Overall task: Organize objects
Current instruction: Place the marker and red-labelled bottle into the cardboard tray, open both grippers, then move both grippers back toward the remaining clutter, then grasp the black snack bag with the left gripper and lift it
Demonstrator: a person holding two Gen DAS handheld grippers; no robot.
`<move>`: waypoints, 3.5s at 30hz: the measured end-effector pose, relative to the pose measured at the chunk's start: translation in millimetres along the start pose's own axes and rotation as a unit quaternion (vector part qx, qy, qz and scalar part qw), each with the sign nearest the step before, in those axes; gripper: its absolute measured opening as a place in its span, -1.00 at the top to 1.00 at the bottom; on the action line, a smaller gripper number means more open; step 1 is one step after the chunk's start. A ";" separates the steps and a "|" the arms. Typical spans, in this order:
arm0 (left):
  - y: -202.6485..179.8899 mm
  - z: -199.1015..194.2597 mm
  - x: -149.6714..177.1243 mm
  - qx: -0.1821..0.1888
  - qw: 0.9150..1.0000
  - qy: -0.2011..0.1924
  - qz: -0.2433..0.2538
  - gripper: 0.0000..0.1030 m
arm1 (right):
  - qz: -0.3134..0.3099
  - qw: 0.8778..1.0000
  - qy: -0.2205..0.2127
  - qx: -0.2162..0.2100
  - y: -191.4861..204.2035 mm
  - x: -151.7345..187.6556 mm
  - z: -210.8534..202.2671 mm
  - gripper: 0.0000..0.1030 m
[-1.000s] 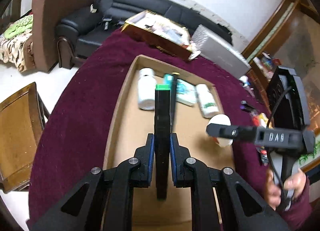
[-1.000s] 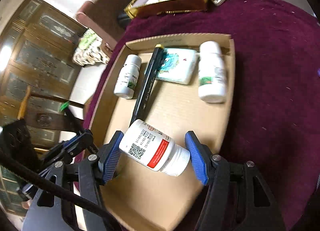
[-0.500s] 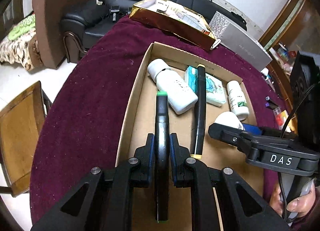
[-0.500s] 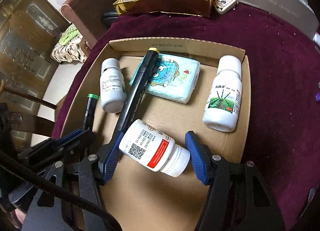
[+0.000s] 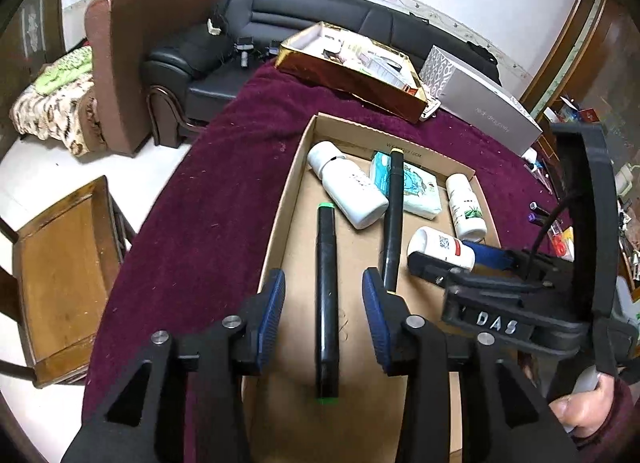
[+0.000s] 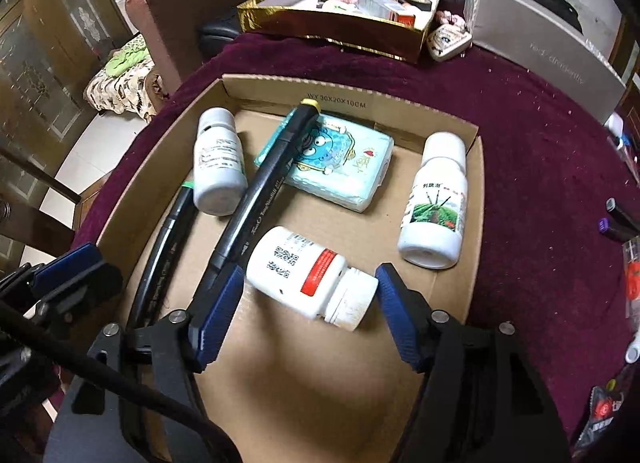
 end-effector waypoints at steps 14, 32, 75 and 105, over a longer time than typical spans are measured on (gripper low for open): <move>-38.6 -38.8 19.6 0.022 0.999 -0.023 0.008 0.32 | 0.019 0.999 -0.044 -0.001 -22.5 11.5 -42.0 -0.45; -166.1 -56.3 56.8 0.096 0.992 0.000 0.081 0.32 | 0.137 0.986 -0.093 0.013 -186.1 72.3 -131.2 -0.45; -266.1 -9.3 83.9 0.154 0.968 0.055 0.189 0.33 | 0.158 0.982 -0.008 0.105 -327.8 52.0 -99.9 0.77; -424.8 42.3 108.7 0.154 0.877 0.043 0.453 0.57 | 0.260 0.960 -0.087 -0.048 -368.4 124.8 -172.8 0.61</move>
Point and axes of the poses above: each gripper's, at about its wrist camera, not at the fingertips, and z roughly the way its jaws point, y to its left, x to its underside, the point moved 5 cm from there along z, roughly the way its jaws point, and after that the axes turned 4 degrees about -x, right-handed, at the moved point
